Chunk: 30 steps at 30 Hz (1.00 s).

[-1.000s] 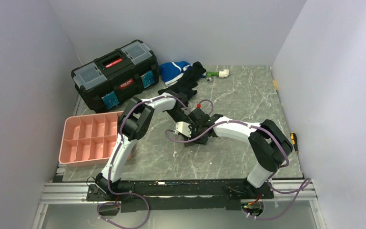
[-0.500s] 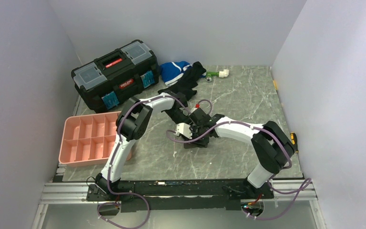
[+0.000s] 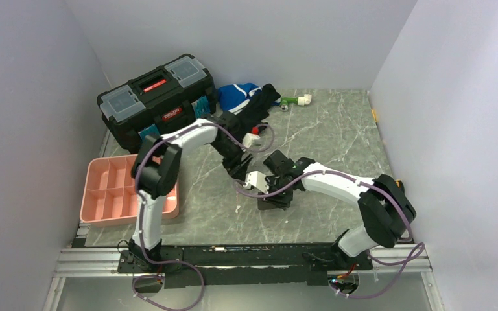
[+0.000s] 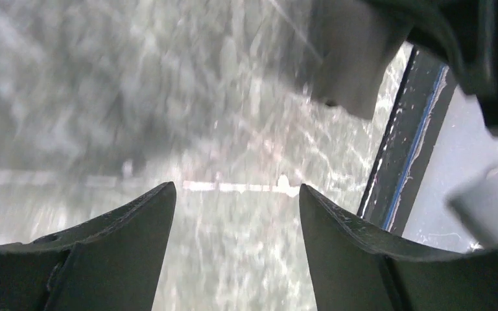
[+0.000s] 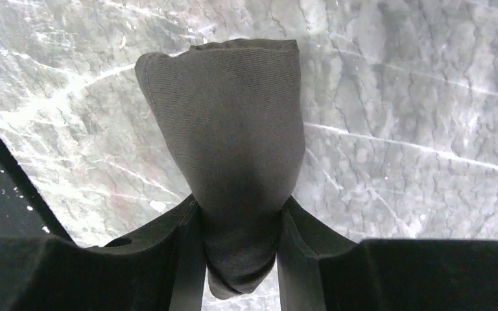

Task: Roll the underwear
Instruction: Pick up the underwear from the center of the board, then move the storage box to the center of the board.

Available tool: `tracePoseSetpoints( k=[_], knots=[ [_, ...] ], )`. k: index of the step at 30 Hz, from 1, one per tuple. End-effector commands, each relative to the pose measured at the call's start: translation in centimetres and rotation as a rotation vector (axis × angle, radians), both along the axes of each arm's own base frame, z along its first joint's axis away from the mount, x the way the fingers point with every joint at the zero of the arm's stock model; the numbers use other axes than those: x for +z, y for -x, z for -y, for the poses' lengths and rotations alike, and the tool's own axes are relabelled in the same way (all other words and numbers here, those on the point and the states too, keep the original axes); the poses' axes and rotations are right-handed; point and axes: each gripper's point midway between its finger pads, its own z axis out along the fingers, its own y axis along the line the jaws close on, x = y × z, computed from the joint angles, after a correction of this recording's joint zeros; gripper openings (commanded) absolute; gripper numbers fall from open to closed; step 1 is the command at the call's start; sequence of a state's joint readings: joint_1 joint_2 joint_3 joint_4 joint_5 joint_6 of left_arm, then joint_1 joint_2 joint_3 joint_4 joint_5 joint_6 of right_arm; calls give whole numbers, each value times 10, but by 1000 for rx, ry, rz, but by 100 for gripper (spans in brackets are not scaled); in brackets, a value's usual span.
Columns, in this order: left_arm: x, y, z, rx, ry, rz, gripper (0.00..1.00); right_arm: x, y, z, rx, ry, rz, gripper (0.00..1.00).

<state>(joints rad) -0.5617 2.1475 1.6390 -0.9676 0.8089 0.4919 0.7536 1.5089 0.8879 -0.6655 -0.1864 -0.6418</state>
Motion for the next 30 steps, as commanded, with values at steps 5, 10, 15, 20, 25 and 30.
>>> tracePoseSetpoints(
  k=[5, 10, 15, 20, 25, 30],
  knots=[
    [78, -37, -71, 218, -25, 352, 74, 28, -11, 11, -67, -31, 69, 0],
    [91, -51, -130, 426, -167, 485, 73, 38, -24, 14, -108, -80, 92, 0],
    [90, -49, -184, 590, -335, 572, 72, 44, -33, 16, -154, -147, 100, 0],
    [83, -32, -219, 660, -426, 543, 73, 45, -35, 20, -181, -163, 107, 0],
    [80, -15, -239, 666, -468, 526, 73, 46, -37, 25, -200, -169, 105, 0],
    [60, 6, -237, 606, -470, 406, 71, 42, -36, 27, -208, -160, 94, 0]
  ],
)
